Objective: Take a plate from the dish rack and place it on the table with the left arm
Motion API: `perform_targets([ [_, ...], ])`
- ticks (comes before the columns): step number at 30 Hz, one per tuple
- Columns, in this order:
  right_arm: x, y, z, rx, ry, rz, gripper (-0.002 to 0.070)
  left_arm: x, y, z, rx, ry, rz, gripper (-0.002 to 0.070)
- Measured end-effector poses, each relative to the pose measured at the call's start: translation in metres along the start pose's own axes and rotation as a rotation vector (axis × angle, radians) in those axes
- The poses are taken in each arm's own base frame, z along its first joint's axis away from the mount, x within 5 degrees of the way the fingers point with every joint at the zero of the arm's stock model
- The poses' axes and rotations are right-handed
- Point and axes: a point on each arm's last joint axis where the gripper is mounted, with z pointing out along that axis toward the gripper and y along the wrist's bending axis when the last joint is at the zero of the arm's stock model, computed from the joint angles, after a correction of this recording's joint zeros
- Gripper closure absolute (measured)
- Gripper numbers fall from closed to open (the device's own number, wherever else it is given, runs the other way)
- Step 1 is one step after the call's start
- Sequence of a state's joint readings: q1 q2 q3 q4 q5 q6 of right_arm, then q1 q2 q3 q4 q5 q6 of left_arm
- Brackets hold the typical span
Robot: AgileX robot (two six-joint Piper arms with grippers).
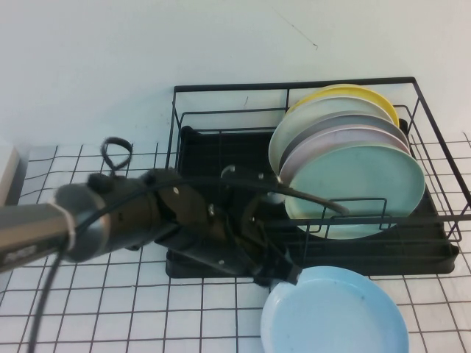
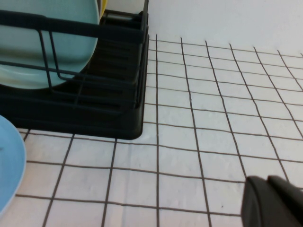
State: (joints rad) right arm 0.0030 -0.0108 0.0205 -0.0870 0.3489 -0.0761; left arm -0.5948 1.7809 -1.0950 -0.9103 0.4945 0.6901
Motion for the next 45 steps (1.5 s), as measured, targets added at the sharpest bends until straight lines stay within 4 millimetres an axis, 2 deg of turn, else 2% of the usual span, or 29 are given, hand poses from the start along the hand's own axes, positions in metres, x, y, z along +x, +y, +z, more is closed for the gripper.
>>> perform_targets([
  [4,0.000,0.000,0.000,0.000,0.000,0.000,0.0678,-0.011,-0.013,-0.033,-0.022,-0.086,0.103,0.0581],
  [7,0.000,0.000,0.000,0.000,0.000,0.000,0.0678,-0.017,-0.022,-0.059,-0.071,-0.149,0.190,0.0650],
  [12,0.000,0.000,0.000,0.000,0.000,0.000,0.0678,-0.022,-0.031,-0.106,-0.192,-0.251,0.280,0.0671],
  [13,0.000,0.000,0.000,0.000,0.000,0.000,0.0678,-0.022,-0.034,-0.121,-0.234,-0.280,0.299,0.0672],
  [17,0.000,0.000,0.000,0.000,0.000,0.000,0.0678,-0.019,-0.042,-0.162,-0.333,-0.373,0.311,0.0674],
  [21,0.000,0.000,0.000,0.000,0.000,0.000,0.0678,-0.013,-0.050,-0.202,-0.409,-0.470,0.323,0.0676],
  [25,0.000,0.000,0.000,0.000,0.000,0.000,0.0678,0.001,-0.058,-0.232,-0.445,-0.505,0.344,0.0676],
  [28,0.000,0.000,0.000,0.000,0.000,0.000,0.0678,0.009,-0.062,-0.246,-0.456,-0.514,0.341,0.0676],
  [32,0.000,0.000,0.000,0.000,0.000,0.000,0.0678,0.014,-0.064,-0.253,-0.455,-0.516,0.330,0.0677],
  [41,0.000,0.000,0.000,0.000,0.000,0.000,0.0678,0.013,-0.061,-0.245,-0.458,-0.481,0.329,0.0677],
  [45,0.000,0.000,0.000,0.000,0.000,0.000,0.0678,0.012,-0.058,-0.243,-0.502,-0.453,0.406,0.0677],
])
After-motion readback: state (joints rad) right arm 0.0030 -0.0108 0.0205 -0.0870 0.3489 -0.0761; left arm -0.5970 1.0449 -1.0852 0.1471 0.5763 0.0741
